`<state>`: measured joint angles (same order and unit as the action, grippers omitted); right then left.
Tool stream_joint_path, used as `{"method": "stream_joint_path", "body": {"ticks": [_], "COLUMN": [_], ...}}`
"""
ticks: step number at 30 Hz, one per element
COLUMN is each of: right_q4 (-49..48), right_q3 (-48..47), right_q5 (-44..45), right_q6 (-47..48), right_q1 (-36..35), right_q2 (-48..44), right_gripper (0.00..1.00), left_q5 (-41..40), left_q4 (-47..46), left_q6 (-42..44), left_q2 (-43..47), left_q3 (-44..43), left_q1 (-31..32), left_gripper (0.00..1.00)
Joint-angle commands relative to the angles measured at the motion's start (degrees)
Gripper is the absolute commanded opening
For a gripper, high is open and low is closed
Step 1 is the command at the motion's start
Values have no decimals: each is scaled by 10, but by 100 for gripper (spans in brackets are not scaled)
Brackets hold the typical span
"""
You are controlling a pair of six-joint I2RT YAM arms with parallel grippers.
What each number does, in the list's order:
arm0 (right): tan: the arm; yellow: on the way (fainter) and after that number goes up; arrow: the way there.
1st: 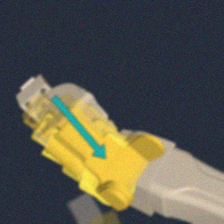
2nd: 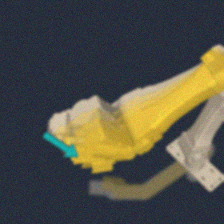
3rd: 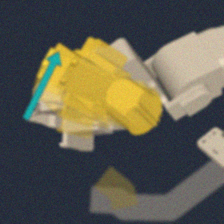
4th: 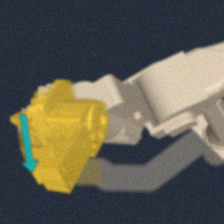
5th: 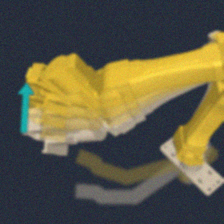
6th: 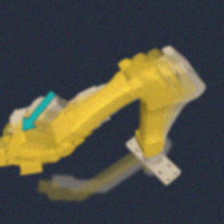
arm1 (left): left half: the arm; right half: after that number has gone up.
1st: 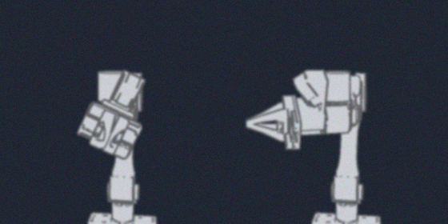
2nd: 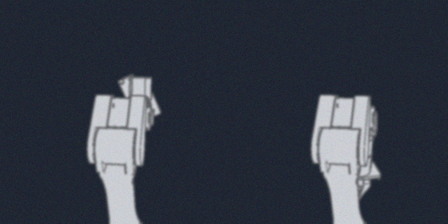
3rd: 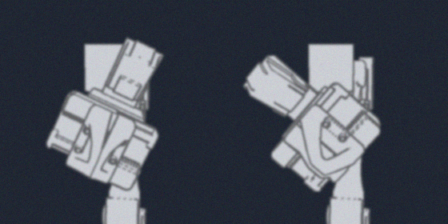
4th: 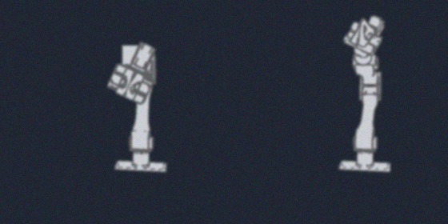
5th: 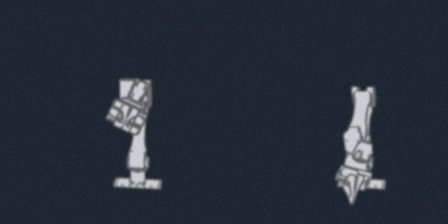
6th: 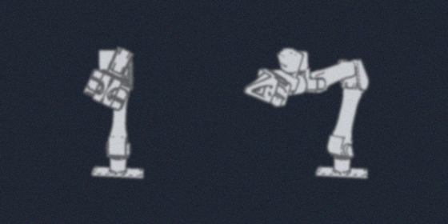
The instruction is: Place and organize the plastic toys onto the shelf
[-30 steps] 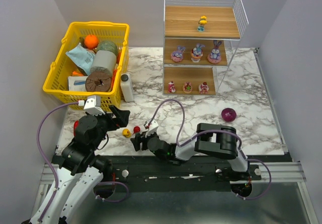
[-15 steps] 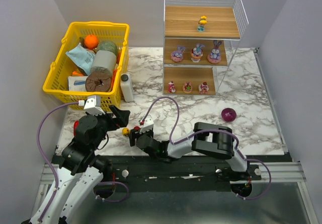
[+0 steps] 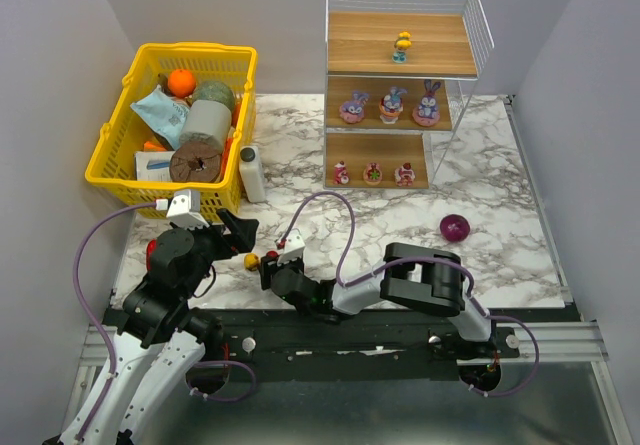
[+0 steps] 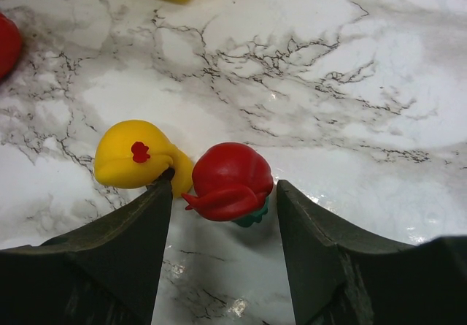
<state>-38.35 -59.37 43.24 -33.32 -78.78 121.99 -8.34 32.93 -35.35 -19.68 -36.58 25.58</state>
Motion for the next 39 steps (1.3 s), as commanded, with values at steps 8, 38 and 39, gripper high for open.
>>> {"method": "stream_joint_path", "body": {"ticks": [8,38,39], "right_q4": [89,150,173], "right_q3": [16,29,30], "right_q5": [1,13,16], "right_q6": [35,53,49], "right_q1": [15,36,38], "right_q2": [41,-90,-103], "right_gripper": [65,24,24], "left_q5": [-10,-12,-11], "left_q4": [6,5,6], "left_q6": [5,5,5], "left_q2": [-3,1,1], "left_q3": [4,3,3], "left_q1": [-1,-1,-1], "left_gripper": [99,99,99]}}
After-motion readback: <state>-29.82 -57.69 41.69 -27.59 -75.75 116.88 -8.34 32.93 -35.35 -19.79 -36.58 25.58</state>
